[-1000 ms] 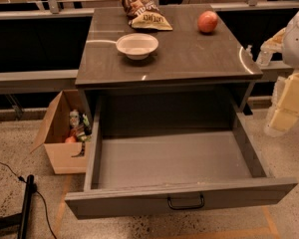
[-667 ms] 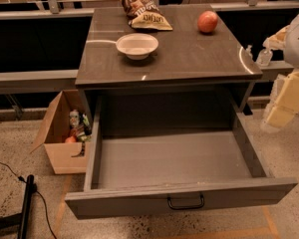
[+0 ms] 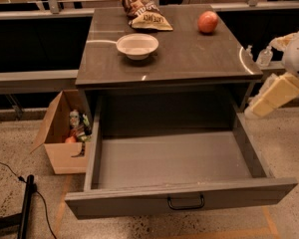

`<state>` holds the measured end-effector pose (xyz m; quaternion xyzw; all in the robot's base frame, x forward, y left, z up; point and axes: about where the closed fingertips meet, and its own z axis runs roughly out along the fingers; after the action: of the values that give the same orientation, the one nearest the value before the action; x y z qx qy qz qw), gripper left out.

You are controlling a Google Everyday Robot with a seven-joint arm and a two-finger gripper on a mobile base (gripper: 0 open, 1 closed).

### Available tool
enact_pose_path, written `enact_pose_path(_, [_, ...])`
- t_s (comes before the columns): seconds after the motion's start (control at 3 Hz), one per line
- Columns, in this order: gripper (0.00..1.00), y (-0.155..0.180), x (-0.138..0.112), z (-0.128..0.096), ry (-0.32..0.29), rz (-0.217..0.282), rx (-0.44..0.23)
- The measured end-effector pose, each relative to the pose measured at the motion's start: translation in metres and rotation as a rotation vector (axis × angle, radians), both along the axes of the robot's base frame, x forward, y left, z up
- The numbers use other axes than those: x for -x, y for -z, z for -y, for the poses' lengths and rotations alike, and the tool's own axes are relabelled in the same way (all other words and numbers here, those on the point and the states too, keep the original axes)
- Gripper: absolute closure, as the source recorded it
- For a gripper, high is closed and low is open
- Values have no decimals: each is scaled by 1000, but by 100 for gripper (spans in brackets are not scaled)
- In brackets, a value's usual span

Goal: Place brown chip bag into top drawer

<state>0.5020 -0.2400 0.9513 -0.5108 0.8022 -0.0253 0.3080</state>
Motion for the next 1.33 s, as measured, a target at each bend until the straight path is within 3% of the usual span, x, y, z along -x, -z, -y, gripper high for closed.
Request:
enact_pose_path(0.67, [0,-25,-133,-1,116,276,-341])
enact_pose_path(1.0, [0,-33,-147,6,142,332,-356])
enact_pose_path(1.33, [0,-33,-147,6,142,331,-356])
